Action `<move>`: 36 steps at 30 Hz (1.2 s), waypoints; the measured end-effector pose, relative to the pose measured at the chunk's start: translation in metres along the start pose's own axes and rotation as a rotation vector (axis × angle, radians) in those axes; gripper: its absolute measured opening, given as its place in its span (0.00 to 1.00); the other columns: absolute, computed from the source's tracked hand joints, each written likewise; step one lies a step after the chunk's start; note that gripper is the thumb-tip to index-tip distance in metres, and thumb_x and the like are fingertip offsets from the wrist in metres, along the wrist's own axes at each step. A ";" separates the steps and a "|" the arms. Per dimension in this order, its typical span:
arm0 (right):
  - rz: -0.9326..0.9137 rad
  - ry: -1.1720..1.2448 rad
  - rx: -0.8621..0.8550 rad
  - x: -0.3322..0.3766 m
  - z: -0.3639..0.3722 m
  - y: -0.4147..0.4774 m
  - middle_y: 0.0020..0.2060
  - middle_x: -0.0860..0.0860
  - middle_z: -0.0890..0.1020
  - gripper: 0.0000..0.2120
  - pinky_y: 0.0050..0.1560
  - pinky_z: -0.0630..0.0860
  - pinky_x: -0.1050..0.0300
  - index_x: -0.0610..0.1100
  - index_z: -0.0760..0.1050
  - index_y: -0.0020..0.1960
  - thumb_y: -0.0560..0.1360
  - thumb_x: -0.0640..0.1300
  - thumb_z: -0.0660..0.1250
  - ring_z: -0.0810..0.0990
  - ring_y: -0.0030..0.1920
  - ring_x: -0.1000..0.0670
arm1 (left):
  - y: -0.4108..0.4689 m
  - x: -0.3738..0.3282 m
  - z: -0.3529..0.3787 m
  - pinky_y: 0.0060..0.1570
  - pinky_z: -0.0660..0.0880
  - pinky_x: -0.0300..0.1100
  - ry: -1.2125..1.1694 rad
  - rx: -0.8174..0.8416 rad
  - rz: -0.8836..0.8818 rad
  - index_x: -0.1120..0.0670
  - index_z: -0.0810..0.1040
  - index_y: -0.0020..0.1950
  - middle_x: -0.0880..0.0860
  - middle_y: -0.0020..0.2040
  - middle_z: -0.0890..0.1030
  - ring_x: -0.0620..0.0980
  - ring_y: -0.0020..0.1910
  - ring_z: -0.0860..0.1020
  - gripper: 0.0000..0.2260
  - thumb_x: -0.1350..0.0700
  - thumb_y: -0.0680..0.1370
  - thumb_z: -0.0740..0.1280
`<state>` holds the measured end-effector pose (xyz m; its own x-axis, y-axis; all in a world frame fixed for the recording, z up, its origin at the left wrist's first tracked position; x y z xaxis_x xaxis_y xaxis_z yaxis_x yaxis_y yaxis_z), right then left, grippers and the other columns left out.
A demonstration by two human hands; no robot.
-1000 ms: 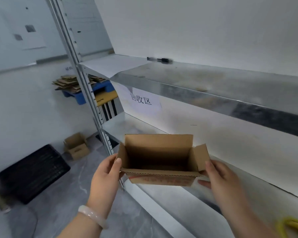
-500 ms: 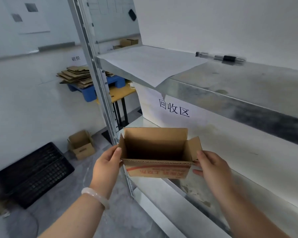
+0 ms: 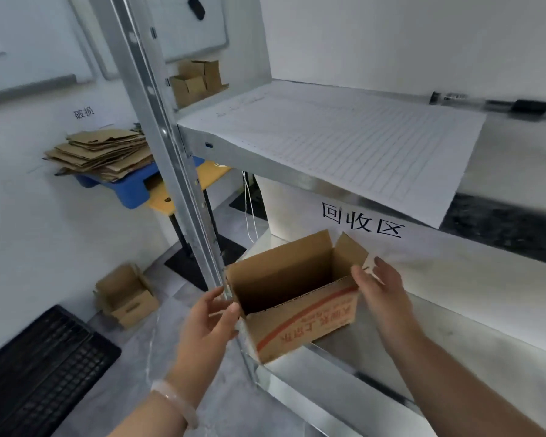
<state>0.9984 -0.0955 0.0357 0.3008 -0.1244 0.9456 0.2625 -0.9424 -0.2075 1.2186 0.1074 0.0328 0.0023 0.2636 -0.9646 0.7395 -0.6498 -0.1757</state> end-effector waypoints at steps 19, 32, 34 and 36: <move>0.182 0.257 0.110 -0.027 0.146 -0.051 0.68 0.59 0.73 0.30 0.71 0.68 0.44 0.63 0.65 0.71 0.73 0.73 0.55 0.71 0.69 0.51 | 0.037 -0.002 -0.022 0.66 0.70 0.45 0.149 0.448 0.209 0.44 0.67 0.66 0.40 0.62 0.74 0.42 0.62 0.74 0.30 0.46 0.66 0.71; 0.143 0.084 0.167 0.000 0.132 -0.062 0.70 0.60 0.68 0.34 0.74 0.63 0.48 0.62 0.62 0.72 0.69 0.74 0.49 0.67 0.72 0.51 | 0.043 -0.031 -0.020 0.68 0.67 0.47 0.352 0.461 0.423 0.38 0.56 0.71 0.44 0.71 0.66 0.45 0.70 0.66 0.33 0.36 0.70 0.66; 0.036 0.013 0.154 0.011 0.115 -0.078 0.65 0.71 0.69 0.22 0.70 0.64 0.59 0.70 0.63 0.67 0.74 0.69 0.50 0.68 0.68 0.64 | 0.041 -0.038 -0.014 0.67 0.67 0.47 0.451 0.463 0.532 0.40 0.58 0.73 0.44 0.72 0.66 0.44 0.70 0.65 0.33 0.30 0.71 0.61; -0.044 -0.096 0.130 0.021 0.093 -0.094 0.59 0.78 0.66 0.13 0.63 0.62 0.71 0.72 0.62 0.64 0.79 0.62 0.52 0.66 0.62 0.73 | 0.036 -0.049 -0.007 0.67 0.66 0.48 0.521 0.441 0.629 0.43 0.61 0.74 0.45 0.72 0.66 0.45 0.70 0.64 0.35 0.29 0.71 0.57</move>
<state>1.0650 0.0197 0.0515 0.3711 -0.0474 0.9274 0.3920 -0.8974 -0.2028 1.2502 0.0761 0.0748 0.6976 -0.0114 -0.7164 0.1773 -0.9660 0.1881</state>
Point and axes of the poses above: each hand's wrist, its own y-axis towards the middle knuckle, its own z-axis out of the palm, x = y × z, the point moved 8 cm from there along y, towards the middle knuckle
